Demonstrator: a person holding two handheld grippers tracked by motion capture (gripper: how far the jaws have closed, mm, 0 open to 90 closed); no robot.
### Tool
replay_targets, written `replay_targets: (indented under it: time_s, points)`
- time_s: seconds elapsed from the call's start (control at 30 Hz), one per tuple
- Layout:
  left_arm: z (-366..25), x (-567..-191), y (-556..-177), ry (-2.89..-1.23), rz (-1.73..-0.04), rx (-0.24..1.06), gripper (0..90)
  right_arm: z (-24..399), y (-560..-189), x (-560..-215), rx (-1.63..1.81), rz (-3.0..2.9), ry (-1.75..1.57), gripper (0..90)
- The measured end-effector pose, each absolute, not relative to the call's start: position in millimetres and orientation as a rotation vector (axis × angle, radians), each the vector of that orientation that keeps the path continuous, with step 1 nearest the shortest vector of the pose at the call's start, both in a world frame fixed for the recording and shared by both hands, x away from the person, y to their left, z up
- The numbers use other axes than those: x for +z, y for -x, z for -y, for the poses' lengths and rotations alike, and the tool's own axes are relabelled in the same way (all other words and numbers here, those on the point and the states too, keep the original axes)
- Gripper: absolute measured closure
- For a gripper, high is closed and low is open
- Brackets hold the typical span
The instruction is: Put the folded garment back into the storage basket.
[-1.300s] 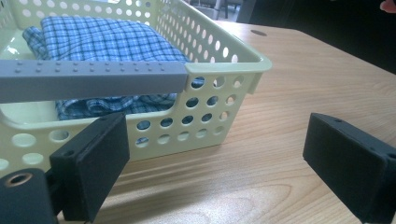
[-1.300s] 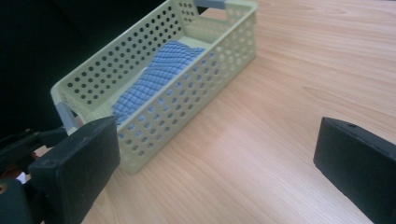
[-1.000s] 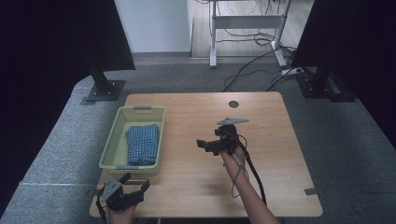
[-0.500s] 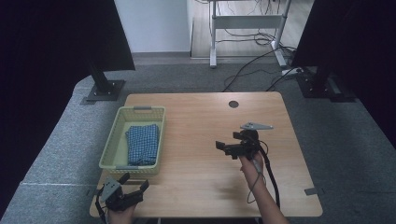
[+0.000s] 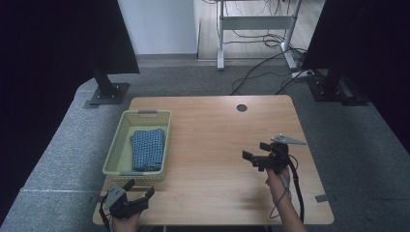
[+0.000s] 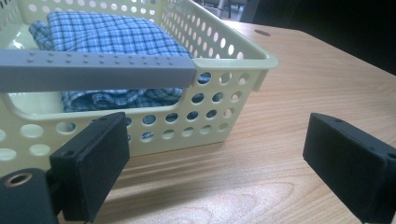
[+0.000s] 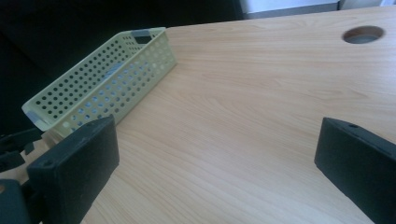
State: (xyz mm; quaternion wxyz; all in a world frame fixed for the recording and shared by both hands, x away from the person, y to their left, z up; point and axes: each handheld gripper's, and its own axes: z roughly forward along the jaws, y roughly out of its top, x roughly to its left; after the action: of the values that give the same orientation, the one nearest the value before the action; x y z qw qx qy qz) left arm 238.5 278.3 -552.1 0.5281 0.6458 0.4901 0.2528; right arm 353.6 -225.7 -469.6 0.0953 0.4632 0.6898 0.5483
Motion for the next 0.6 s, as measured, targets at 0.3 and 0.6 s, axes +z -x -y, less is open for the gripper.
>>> replay_targets:
  time_s: [0.3,0.6]
  points:
    - [-278,-552,-238,-1.545,-1.172,0.606,7.0,263,-339,-491,1.65,-1.952,-1.427,0.0]
    - [-278,-553,-238,-1.55,-1.175,0.607,7.0,293,-327,-507,1.615,-1.924,-1.474,0.0]
